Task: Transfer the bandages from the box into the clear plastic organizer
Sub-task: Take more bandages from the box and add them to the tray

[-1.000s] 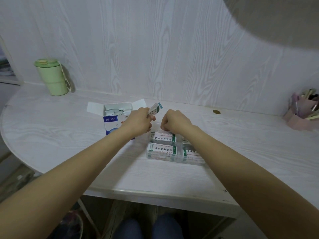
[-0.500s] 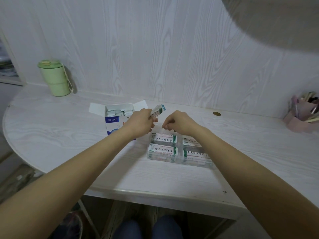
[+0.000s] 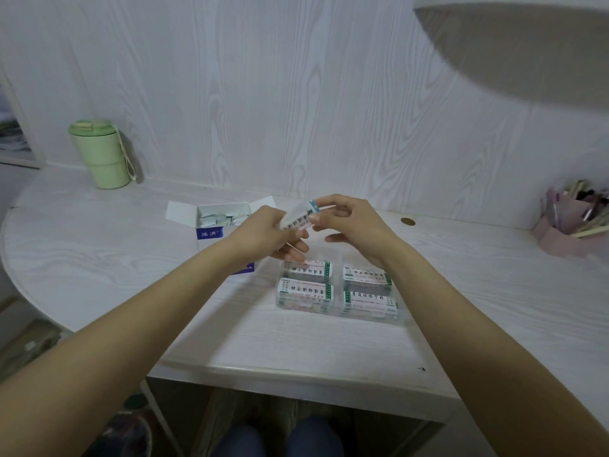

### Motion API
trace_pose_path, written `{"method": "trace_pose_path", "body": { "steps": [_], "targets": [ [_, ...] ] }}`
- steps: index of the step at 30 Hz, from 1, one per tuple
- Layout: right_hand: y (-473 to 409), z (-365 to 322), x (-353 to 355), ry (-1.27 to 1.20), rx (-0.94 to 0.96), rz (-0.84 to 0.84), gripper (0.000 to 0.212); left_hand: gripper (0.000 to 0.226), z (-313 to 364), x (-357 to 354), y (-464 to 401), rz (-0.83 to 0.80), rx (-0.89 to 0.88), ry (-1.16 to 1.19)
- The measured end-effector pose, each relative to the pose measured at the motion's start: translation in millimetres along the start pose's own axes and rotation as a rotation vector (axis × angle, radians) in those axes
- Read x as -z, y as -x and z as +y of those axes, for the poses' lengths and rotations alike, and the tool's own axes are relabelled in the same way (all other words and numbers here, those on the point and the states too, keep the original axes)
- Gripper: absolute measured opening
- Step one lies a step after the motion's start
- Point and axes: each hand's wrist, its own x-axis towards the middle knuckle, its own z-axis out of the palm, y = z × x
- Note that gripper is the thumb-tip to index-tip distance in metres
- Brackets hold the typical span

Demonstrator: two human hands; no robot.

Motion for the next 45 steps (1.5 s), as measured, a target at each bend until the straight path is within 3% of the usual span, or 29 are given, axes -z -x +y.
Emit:
{"method": "trace_pose_path", "body": {
  "steps": [3,9,15,21,24,31,45],
  "targets": [
    [4.3,-1.7,-2.3,-0.048,0.024,0.109,0.009,0.015,4.3,-0.8,5.5,-0.076,-0.032,0.001],
    [8.3,2.1,-4.9,-0.122,0.022,0.155,0.014,0.033,5.4,-0.8,9.0,-0.099,-0.016,0.095],
    [8.6,6.4,-8.4,-0.135,-0.008,0.17,0.019,0.02,4.7,-0.6,6.4,0.044,0.044,0.213],
    [-5.2,21.6,0.1,-0.01,-0.091,0.314,0.015,0.022,1.8,8.1,-1.2,0.336,-0.069,0.041],
    [-12.3,28.7,-0.1,0.087,-0.132,0.356,0.009,0.022,1.4,10.0,-3.0,0.358,-0.107,0.035],
    [-23.9,36.9,-14.8,0.461,-0.16,0.207,0.006,0.023,-1.4,8.1,-4.3,0.309,-0.134,0.073],
    [-37.8,33.2,-35.9,1.115,-0.172,0.082,0.022,0.023,-0.9,5.4,-8.1,0.285,-0.143,0.088]
  ]
}}
